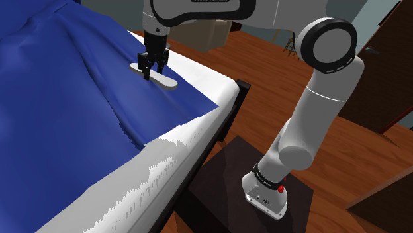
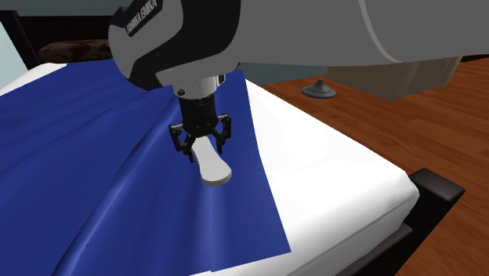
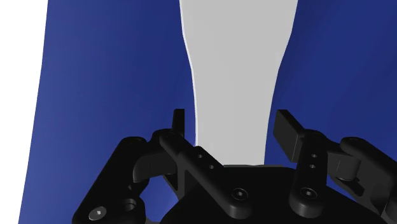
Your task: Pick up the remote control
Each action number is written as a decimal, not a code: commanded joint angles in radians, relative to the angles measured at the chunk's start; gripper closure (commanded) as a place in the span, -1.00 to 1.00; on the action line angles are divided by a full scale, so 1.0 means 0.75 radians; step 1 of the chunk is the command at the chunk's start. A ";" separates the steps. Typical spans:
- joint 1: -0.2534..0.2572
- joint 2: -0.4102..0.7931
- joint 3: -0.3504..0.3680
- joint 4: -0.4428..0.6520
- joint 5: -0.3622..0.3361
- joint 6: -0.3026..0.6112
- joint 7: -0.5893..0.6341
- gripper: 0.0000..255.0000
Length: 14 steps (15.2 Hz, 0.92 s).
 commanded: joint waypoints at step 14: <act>0.001 -0.004 0.001 0.119 0.002 -0.124 -0.003 1.00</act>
